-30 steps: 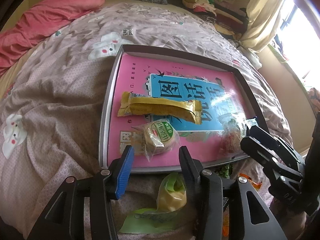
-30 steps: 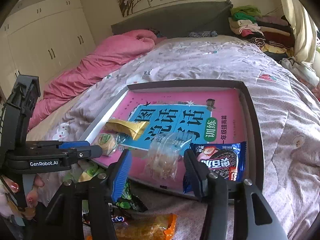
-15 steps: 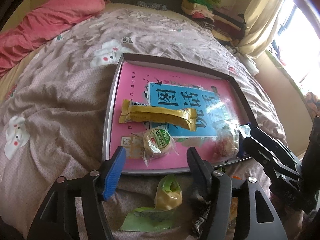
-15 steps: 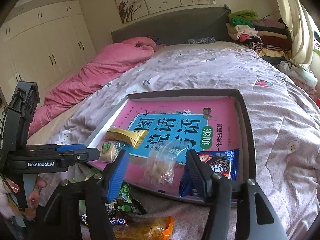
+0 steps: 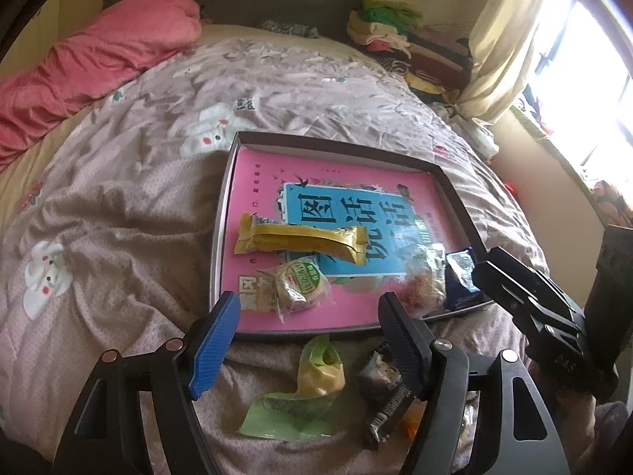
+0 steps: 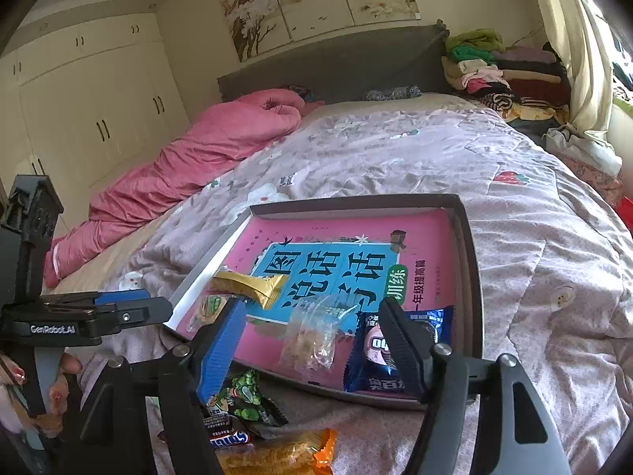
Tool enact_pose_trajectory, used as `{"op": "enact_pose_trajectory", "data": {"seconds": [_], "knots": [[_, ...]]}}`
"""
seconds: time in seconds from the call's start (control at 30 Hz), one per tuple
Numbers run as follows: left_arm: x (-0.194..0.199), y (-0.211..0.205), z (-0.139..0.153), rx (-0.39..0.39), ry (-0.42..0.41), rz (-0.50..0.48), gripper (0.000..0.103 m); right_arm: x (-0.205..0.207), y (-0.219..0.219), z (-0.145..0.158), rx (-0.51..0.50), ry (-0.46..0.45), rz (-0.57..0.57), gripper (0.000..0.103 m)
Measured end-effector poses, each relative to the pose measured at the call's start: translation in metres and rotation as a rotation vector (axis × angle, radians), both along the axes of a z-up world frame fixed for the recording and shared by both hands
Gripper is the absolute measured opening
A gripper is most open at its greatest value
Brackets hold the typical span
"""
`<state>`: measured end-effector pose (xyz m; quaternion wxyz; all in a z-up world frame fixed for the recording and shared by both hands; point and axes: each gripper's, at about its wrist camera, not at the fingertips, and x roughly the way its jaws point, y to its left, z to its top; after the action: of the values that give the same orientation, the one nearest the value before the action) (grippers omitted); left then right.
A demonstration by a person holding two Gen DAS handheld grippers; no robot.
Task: Organize snacks
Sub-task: 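Withdraw both grippers from the tray back to the snack pile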
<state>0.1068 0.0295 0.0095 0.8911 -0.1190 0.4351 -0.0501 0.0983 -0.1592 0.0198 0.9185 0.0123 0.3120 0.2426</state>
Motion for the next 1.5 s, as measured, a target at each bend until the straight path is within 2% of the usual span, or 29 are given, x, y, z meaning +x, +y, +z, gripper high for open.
{"op": "enact_pose_trajectory", "data": {"seconds": [0.23,0.6,0.97,1.27,1.5], "knots": [[-0.008,-0.007,0.007,0.030,-0.039,-0.026,0.078,-0.004,-0.010,0.006,0.022,-0.022,-0.029,0.074],[-0.016,-0.007,0.004,-0.007,-0.026,-0.062,0.079,-0.008,-0.037,0.009,0.104,-0.001,-0.101,0.079],[-0.026,-0.004,-0.001,-0.022,-0.004,-0.085,0.079,-0.021,-0.034,0.006,0.091,0.017,-0.102,0.080],[-0.035,-0.018,-0.003,0.009,-0.004,-0.139,0.079,-0.031,-0.027,0.001,0.072,0.035,-0.090,0.080],[-0.039,-0.024,-0.006,-0.001,0.005,-0.168,0.079,-0.038,-0.024,0.000,0.054,0.026,-0.099,0.080]]}}
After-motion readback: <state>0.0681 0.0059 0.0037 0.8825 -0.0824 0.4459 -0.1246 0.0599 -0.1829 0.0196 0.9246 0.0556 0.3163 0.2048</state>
